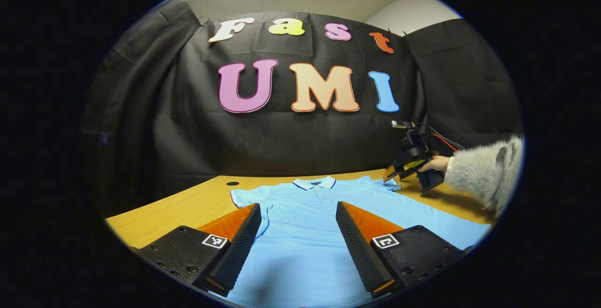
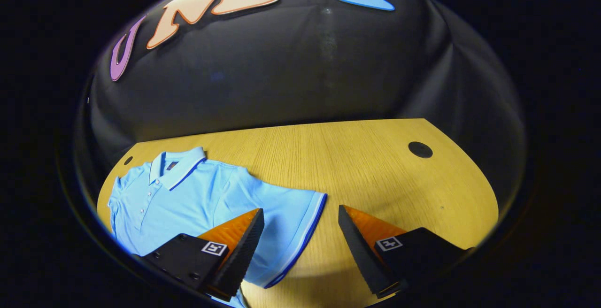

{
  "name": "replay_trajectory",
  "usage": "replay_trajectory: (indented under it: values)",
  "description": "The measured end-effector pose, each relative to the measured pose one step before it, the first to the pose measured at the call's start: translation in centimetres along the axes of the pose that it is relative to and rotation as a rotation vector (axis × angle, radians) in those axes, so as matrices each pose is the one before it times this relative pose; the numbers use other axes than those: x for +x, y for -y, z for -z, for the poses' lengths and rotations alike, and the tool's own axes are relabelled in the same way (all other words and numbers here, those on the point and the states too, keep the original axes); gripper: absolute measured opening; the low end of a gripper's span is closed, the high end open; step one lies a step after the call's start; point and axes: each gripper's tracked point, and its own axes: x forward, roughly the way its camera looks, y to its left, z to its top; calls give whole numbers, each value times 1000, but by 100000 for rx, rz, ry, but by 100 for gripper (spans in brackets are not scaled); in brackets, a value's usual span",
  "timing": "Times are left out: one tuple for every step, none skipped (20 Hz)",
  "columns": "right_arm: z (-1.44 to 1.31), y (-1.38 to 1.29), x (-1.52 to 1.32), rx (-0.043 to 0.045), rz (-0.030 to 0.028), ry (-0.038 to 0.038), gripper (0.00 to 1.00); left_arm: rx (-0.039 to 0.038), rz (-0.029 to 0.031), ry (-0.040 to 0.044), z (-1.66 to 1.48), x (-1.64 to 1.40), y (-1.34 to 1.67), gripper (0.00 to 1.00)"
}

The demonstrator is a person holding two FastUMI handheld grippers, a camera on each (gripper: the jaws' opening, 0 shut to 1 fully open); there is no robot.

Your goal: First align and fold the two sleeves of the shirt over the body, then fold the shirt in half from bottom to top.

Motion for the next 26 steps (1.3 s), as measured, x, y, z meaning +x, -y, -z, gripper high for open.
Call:
replay_trajectory:
  values:
    - [246,-182,147,229,-577,-358,96,-35,6,23,-28,-13,-14,95]
    - [350,-230,155,316,-847,-926,94,-2,-4,-12,27,-10,-14,95]
    - [380,-108,-53,99,2,-1158,93,1,-2,-1,-60,0,-1,95]
    - [-326,213,78,-1406,290,1342,86,-14,7,11,68,53,23,95]
    - [244,-233,36,578,-372,-839,77,-27,7,-17,-38,2,-14,95]
    - [-65,99,-34,-249,253,258,76,-39,-28,0,37,-33,3,95]
    - [121,179,216,-553,443,44,67,14,-12,-3,-64,-2,-3,95]
    - [39,252,-58,-755,789,-62,58,16,-11,-19,25,-13,13,95]
    - [-118,258,64,-1532,386,637,50,-2,7,26,-32,-2,7,95]
    - [108,-302,-158,63,-1495,-493,38,3,-8,-22,74,59,-19,96]
    - [37,-274,-54,133,-894,-289,31,-1,-1,1,-21,-26,47,96]
    - [129,109,58,-139,-349,-257,20,0,-12,7,49,-32,-2,96]
    - [48,64,-124,-468,-145,-44,16,-4,-3,-8,-43,0,-2,96]
    - [-9,35,-99,-726,315,44,11,21,-10,12,39,32,6,96]
    - [46,31,-68,-1163,492,132,9,-14,-4,3,-34,8,-10,96]
    - [-49,82,-98,-738,747,35,9,11,-8,-3,46,-36,-13,96]
    - [-242,-96,-266,-73,62,498,9,12,0,1,-23,23,5,96]
    - [-471,-130,-256,281,57,1090,9,6,-5,0,62,-3,35,96]
    - [-640,-182,-284,-31,-75,1922,9,3,-2,24,-64,31,-23,96]
    - [-890,-268,-389,-379,-303,2621,9,3,-11,-9,29,7,-12,96]
    - [-854,-732,-588,-68,-1629,2574,9,20,3,17,-26,-17,10,96]
    - [-895,-1127,-549,838,-2852,2254,9,-14,11,-16,44,36,-3,96]
    - [-805,-1447,-633,1417,-3943,1779,9,15,-2,6,-29,-18,3,95]
    - [-736,-1607,-551,2263,-4042,1321,9,22,6,-15,54,-31,12,95]
    - [-377,-1752,-487,2104,-4818,1121,9,26,1,21,-72,53,-26,95]
    - [-162,-1686,-214,1210,-3838,440,9,19,3,-37,28,45,-12,95]
